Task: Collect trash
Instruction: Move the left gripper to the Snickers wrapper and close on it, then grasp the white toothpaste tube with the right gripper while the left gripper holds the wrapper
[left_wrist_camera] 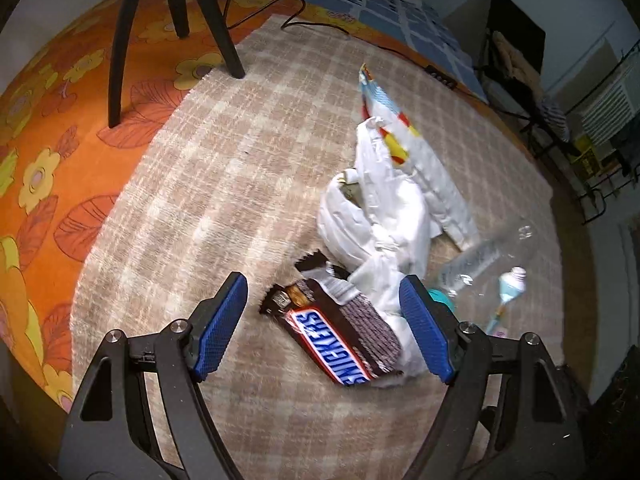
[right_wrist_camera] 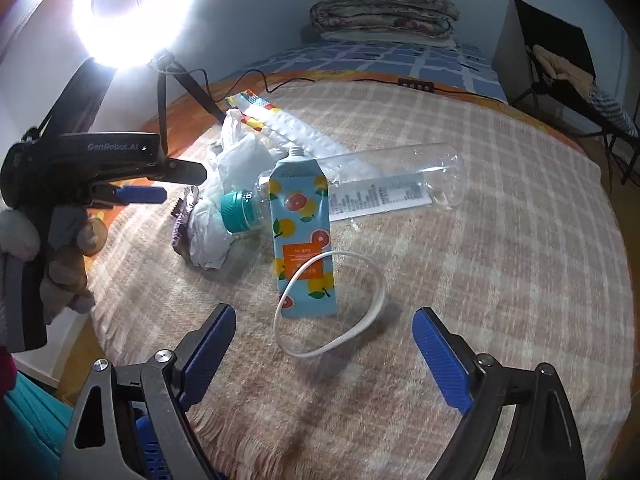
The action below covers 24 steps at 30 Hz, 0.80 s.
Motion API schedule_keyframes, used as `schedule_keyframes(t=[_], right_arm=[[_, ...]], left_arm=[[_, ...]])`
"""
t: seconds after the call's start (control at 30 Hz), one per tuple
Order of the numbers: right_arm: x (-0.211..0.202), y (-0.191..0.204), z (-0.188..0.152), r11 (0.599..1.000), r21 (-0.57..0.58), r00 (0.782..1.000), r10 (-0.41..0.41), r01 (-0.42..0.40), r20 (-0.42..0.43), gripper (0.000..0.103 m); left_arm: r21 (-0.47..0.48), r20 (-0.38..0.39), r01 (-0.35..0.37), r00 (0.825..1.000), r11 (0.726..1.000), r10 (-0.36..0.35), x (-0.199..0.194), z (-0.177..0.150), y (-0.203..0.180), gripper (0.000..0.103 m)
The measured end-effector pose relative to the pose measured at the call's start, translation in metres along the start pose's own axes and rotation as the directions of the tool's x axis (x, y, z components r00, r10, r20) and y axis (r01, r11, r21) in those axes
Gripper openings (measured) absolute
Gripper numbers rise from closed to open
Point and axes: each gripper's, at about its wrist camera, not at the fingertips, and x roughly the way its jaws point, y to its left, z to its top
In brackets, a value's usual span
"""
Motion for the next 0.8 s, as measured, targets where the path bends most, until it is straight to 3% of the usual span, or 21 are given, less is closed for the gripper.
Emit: schedule_keyframes(t=[0.07, 0.43, 0.6, 0.67, 0.8], right_arm=[[0.003, 0.001, 0.0, 1.0, -0.005, 1.0, -0.004, 0.004, -0.005, 0.092], [0.016, 0.006, -0.004, 0.999, -0.035, 0.999, -0.012, 0.01, -0.041, 0.083], [0.022, 0.005, -0.008, 0.999, -0.046, 0.998, -0.019, 0.016, -0.06, 0.074], [0.024, 0.003, -0.009, 0.999, -0.04, 0.997, -0.015, 0.013, -0.069, 0.069], [0.026, -0.001, -0.01, 1.0, -0.019, 0.997, -0.006, 0.005, -0.078, 0.067]], left_arm=[[0.0, -0.015, -0.006, 1.0, 1.0, 0.006, 0.005, 0.0, 0.001, 0.066], [-0.01, -0.021, -0.022, 1.0, 1.0, 0.022, 0.001, -0.008, 0.019, 0.051], [-0.006, -0.029, -0.029, 0.999, 1.0, 0.028, -0.002, -0.012, 0.028, 0.038], [0.0, -0.034, -0.028, 0.999, 1.0, 0.028, -0.003, -0.013, 0.029, 0.027], [0.017, -0.032, -0.029, 0.999, 0.999, 0.029, -0.004, -0.015, 0.032, 0.019]])
